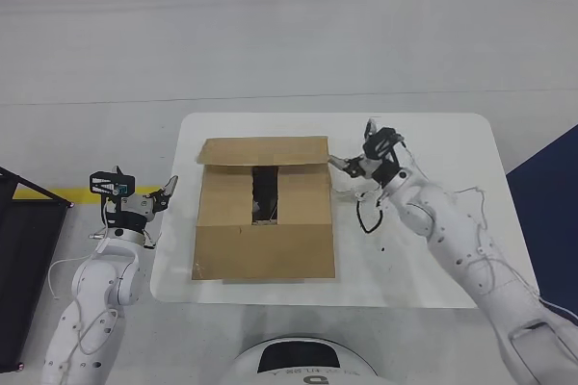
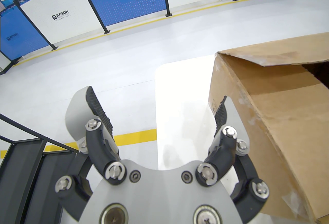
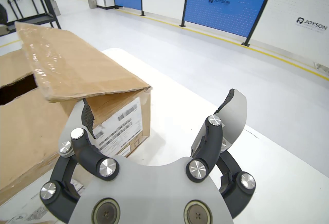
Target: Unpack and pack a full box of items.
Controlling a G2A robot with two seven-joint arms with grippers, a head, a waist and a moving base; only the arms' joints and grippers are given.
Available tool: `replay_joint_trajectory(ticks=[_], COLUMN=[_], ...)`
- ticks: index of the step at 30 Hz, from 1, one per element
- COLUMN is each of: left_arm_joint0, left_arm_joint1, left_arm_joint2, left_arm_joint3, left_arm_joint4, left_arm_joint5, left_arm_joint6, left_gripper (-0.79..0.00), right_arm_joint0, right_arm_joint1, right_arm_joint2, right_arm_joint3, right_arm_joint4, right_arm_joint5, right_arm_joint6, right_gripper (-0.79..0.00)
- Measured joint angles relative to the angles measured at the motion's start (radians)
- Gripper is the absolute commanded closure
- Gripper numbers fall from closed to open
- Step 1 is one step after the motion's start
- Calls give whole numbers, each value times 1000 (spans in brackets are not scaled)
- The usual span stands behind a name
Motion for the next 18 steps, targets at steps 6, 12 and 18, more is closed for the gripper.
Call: replay_joint_trajectory(ticks=[6,12,18], left_arm_joint0=[0,0,0], left_arm_joint1=[0,0,0], left_arm_joint2=[0,0,0], left_arm_joint3=[0,0,0], left_arm_joint4=[0,0,0], left_arm_joint5=[0,0,0], left_arm_joint6=[0,0,0], left_gripper=[-785,-785,-785], right_arm_joint0=[77,205,301], right_arm_joint1=[-39,-100,-160], right_arm_joint2=[-29,-93,-133], right_arm_joint3=[119,276,416], right_arm_joint4=[69,125,185], right_arm_joint5=[-79,-67,-28], right_arm_joint6=[-87,22,62], right_gripper=[-785,-785,-785])
